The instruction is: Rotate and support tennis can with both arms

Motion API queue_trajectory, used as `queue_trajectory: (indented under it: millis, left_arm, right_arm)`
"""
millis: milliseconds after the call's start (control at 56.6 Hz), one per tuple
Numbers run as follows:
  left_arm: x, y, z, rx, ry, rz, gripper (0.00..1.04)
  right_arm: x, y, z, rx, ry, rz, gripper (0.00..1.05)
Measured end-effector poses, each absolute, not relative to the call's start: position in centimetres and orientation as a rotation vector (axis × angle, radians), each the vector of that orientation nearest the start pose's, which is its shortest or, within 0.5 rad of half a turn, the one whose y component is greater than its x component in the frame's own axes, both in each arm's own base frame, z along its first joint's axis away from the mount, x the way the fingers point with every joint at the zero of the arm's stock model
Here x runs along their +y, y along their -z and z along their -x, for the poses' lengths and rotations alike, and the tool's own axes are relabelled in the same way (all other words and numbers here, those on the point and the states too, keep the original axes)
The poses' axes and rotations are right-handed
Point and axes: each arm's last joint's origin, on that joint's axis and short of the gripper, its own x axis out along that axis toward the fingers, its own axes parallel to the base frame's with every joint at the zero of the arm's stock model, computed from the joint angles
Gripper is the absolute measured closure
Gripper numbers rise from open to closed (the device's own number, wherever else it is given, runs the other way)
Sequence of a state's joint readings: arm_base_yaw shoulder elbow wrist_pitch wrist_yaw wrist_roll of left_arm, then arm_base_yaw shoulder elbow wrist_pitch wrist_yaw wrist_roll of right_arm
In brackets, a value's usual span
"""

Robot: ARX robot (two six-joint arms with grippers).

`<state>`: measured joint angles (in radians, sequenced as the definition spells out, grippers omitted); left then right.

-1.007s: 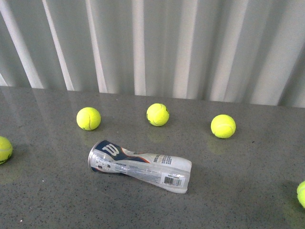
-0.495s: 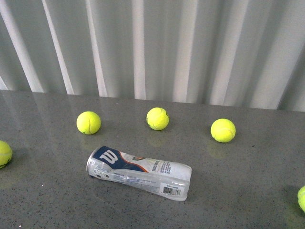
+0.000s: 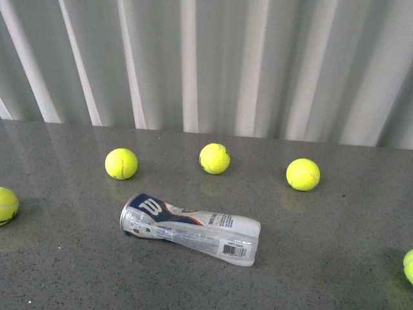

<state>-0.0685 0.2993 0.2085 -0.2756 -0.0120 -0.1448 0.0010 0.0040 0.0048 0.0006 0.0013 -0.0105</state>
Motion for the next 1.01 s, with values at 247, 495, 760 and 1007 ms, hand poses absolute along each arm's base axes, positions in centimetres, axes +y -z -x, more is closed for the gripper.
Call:
queue_trajectory:
  millis: [247, 495, 760, 1007]
  left_arm:
    - [-2.9, -24.8, -20.5, 0.276, 0.165, 0.158, 0.07]
    - [-6.0, -18.5, -29.5, 0.59, 0.277, 0.174, 0.07]
    - [-5.8, -14.5, -33.3, 0.7, 0.261, 0.176, 0.07]
    - [-6.3, -11.8, -35.6, 0.73, 0.307, 0.211, 0.07]
  right_arm:
    - [0.0, -16.5, -9.8, -0.002, 0.0, 0.01, 0.07]
    - [0.0, -16.5, -9.8, -0.002, 0.0, 0.01, 0.07]
    - [0.0, -16.5, -9.8, -0.002, 0.0, 0.01, 0.07]
    - [0.0, -16.5, -9.8, -0.002, 0.0, 0.01, 0.07]
